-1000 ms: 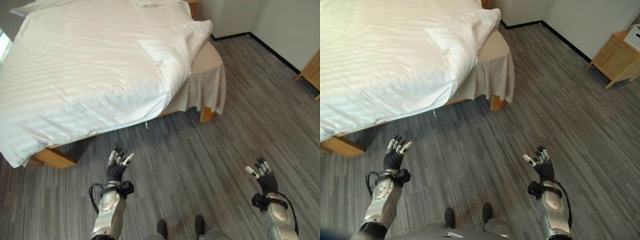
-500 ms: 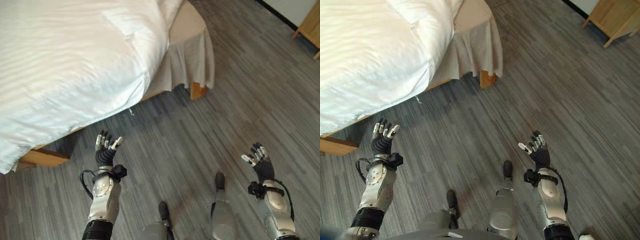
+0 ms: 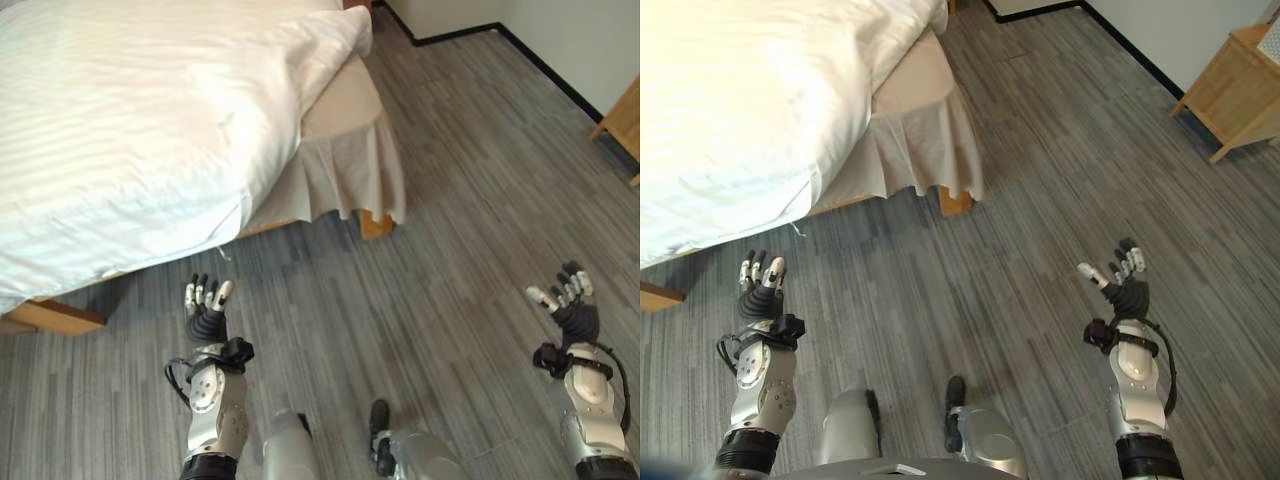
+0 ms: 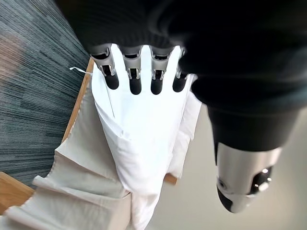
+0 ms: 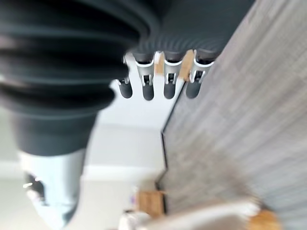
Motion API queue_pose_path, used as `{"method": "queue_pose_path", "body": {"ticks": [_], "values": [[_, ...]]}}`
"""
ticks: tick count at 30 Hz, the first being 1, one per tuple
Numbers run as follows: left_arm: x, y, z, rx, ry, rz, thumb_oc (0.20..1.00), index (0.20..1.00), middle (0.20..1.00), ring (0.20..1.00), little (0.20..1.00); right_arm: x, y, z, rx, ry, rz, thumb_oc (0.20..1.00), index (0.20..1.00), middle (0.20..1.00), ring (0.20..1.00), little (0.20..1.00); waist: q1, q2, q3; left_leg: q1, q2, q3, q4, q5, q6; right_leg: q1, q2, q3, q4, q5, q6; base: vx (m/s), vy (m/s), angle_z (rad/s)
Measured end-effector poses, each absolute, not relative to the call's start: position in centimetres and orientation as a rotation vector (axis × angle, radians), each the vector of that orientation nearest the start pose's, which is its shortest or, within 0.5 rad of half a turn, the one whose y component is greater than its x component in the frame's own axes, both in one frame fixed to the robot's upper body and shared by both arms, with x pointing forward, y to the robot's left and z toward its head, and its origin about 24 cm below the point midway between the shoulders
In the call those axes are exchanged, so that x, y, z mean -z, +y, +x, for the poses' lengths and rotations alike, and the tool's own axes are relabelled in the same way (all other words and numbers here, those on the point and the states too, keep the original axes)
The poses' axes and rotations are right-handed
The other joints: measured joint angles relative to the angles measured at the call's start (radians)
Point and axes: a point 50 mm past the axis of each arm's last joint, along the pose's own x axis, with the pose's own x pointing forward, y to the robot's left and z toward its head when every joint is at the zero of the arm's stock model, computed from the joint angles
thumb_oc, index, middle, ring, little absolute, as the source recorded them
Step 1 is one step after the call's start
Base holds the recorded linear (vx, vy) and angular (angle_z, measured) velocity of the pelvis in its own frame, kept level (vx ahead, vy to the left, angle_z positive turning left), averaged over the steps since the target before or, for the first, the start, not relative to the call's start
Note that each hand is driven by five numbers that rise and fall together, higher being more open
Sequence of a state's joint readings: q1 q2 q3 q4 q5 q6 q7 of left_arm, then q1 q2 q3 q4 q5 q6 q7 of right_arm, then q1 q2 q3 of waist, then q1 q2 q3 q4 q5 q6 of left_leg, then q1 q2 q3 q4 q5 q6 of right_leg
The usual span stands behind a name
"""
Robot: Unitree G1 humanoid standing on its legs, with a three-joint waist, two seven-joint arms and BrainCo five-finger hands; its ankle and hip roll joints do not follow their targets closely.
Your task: Making the bed.
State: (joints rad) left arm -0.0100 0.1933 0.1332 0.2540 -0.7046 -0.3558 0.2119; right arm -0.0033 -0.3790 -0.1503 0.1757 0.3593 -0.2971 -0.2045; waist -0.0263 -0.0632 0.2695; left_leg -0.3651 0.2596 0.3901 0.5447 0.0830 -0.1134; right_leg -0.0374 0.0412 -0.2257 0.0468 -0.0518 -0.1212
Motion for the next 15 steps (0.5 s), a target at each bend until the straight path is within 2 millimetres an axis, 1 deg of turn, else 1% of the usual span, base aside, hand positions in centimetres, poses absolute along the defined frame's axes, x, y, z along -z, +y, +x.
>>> {"method": "queue_pose_path", "body": {"ticks": [1, 2, 3, 4, 5, 6, 7, 8, 9, 10, 11, 12, 13, 14, 15], "values": [[-2.6, 25.5, 23.9, -0.523, -0.147, -0.489, 1.000, 1.000, 1.000, 1.000, 1.000, -7.2, -27.5, 24.7, 0.388, -0.231, -0.015, 1.000, 1.000, 1.000, 1.000, 1.000, 0.004, -0.004, 0.001, -0.005, -0.024, 0.023, -0.070, 0.002, 0.003, 0.002, 0.006, -0.008, -0.004, 0.002, -0.001, 0.33, -0.055, 0.13], [-3.0, 25.8, 24.2, -0.517, -0.163, -0.473, 1.000, 1.000, 1.000, 1.000, 1.000, -8.2, -27.1, 25.3, 0.363, -0.273, -0.013, 1.000, 1.000, 1.000, 1.000, 1.000, 0.008, -0.016, -0.001, -0.024, -0.091, 0.056, -0.174, 0.002, 0.004, 0.013, 0.008, -0.005, -0.029, -0.012, 0.043, 0.27, -0.038, 0.12], [-3.2, 25.8, 24.4, -0.514, -0.170, -0.476, 1.000, 1.000, 1.000, 1.000, 1.000, -8.6, -27.1, 25.5, 0.350, -0.289, -0.019, 1.000, 1.000, 1.000, 1.000, 1.000, 0.008, -0.013, 0.000, -0.023, -0.132, 0.064, -0.249, 0.003, 0.005, 0.014, 0.006, -0.008, -0.027, -0.036, 0.165, 0.26, -0.031, 0.11], [-3.2, 25.3, 24.6, -0.510, -0.176, -0.500, 1.000, 1.000, 1.000, 1.000, 1.000, -8.9, -27.3, 25.8, 0.339, -0.296, -0.033, 1.000, 1.000, 1.000, 1.000, 1.000, 0.006, 0.028, 0.014, -0.024, -0.138, 0.042, -0.313, 0.007, 0.011, -0.010, -0.002, -0.042, 0.046, -0.133, 0.290, 0.20, -0.009, -0.47], [-3.5, 25.4, 24.5, -0.538, -0.210, -0.526, 1.000, 1.000, 1.000, 1.000, 1.000, -10.7, -27.6, 26.3, 0.294, -0.347, -0.081, 1.000, 1.000, 1.000, 1.000, 1.000, 0.052, 0.060, 0.007, -0.029, -0.113, 0.050, -0.328, 0.021, 0.022, -0.017, -0.014, -0.013, 0.083, -0.098, 0.067, 0.38, 0.027, -0.43], [-3.6, 25.4, 24.7, -0.534, -0.211, -0.524, 1.000, 1.000, 1.000, 1.000, 1.000, -10.8, -27.7, 26.3, 0.286, -0.346, -0.088, 1.000, 1.000, 1.000, 1.000, 1.000, 0.048, 0.078, -0.002, -0.025, -0.115, 0.065, -0.335, 0.020, 0.023, 0.018, 0.002, -0.027, 0.048, -0.074, 0.020, 0.34, 0.050, -0.49], [-3.9, 25.7, 24.7, -0.529, -0.223, -0.513, 1.000, 1.000, 1.000, 1.000, 1.000, -10.9, -27.6, 26.3, 0.276, -0.350, -0.082, 1.000, 1.000, 1.000, 1.000, 1.000, 0.051, 0.073, -0.004, -0.008, -0.120, 0.070, -0.338, 0.017, 0.027, 0.042, 0.012, -0.031, 0.031, -0.080, 0.039, 0.39, 0.092, 0.05], [-4.0, 26.2, 24.6, -0.530, -0.228, -0.492, 1.000, 1.000, 1.000, 1.000, 1.000, -10.9, -27.4, 26.3, 0.252, -0.349, -0.085, 1.000, 1.000, 1.000, 1.000, 1.000, 0.052, 0.057, -0.002, 0.023, -0.150, 0.092, -0.335, 0.017, 0.028, 0.102, 0.024, -0.031, -0.013, -0.080, 0.040, 0.33, 0.097, -0.06], [-4.1, 26.5, 24.4, -0.538, -0.234, -0.489, 1.000, 1.000, 1.000, 1.000, 1.000, -10.8, -27.2, 26.4, 0.237, -0.344, -0.079, 1.000, 1.000, 1.000, 1.000, 1.000, 0.053, 0.044, -0.009, 0.048, -0.164, 0.094, -0.341, 0.010, 0.047, 0.124, 0.025, -0.036, -0.031, -0.083, 0.046, 0.35, 0.103, -0.02], [-4.1, 26.8, 24.3, -0.546, -0.240, -0.486, 1.000, 1.000, 1.000, 1.000, 1.000, -10.6, -26.9, 26.5, 0.223, -0.341, -0.064, 1.000, 1.000, 1.000, 1.000, 1.000, 0.053, 0.030, -0.020, 0.057, -0.188, 0.086, -0.355, 0.008, 0.053, 0.128, 0.026, -0.033, -0.036, -0.083, 0.046, 0.28, 0.122, -0.09], [-4.4, 27.2, 24.4, -0.554, -0.252, -0.480, 1.000, 1.000, 1.000, 1.000, 1.000, -10.5, -26.4, 26.7, 0.197, -0.339, -0.051, 1.000, 1.000, 1.000, 1.000, 1.000, 0.058, 0.007, -0.037, 0.076, -0.241, 0.101, -0.371, 0.011, 0.084, 0.133, 0.023, -0.030, -0.041, -0.093, 0.063, 0.21, 0.122, -0.04], [-4.4, 27.2, 24.5, -0.560, -0.256, -0.485, 1.000, 1.000, 1.000, 1.000, 1.000, -10.5, -26.4, 26.7, 0.189, -0.340, -0.050, 1.000, 1.000, 1.000, 1.000, 1.000, 0.057, 0.003, -0.038, 0.090, -0.264, 0.111, -0.391, 0.000, 0.137, 0.132, 0.024, -0.027, -0.027, -0.098, 0.071, 0.20, 0.164, 0.01], [-4.4, 27.1, 24.5, -0.559, -0.254, -0.487, 1.000, 1.000, 1.000, 1.000, 1.000, -10.5, -26.3, 26.7, 0.185, -0.337, -0.050, 1.000, 1.000, 1.000, 1.000, 1.000, 0.056, 0.011, -0.039, 0.118, -0.285, 0.116, -0.447, 0.009, 0.185, 0.128, 0.036, -0.024, 0.003, -0.099, 0.072, 0.20, 0.177, 0.06], [-4.4, 27.1, 24.5, -0.568, -0.253, -0.488, 1.000, 1.000, 1.000, 1.000, 1.000, -10.2, -25.9, 26.8, 0.172, -0.325, -0.035, 1.000, 1.000, 1.000, 1.000, 1.000, 0.059, 0.035, -0.037, 0.184, -0.306, 0.143, -0.499, 0.015, 0.268, 0.114, 0.071, -0.032, 0.131, -0.139, 0.137, 0.20, 0.178, 0.09], [-4.4, 27.1, 24.6, -0.571, -0.247, -0.486, 1.000, 1.000, 1.000, 1.000, 1.000, -9.9, -25.5, 26.9, 0.157, -0.313, -0.030, 1.000, 1.000, 1.000, 1.000, 1.000, 0.055, 0.060, -0.041, 0.226, -0.293, 0.170, -0.529, -0.050, 0.353, 0.068, 0.083, -0.068, 0.296, -0.171, 0.185, 0.10, 0.100, 0.28]]}}
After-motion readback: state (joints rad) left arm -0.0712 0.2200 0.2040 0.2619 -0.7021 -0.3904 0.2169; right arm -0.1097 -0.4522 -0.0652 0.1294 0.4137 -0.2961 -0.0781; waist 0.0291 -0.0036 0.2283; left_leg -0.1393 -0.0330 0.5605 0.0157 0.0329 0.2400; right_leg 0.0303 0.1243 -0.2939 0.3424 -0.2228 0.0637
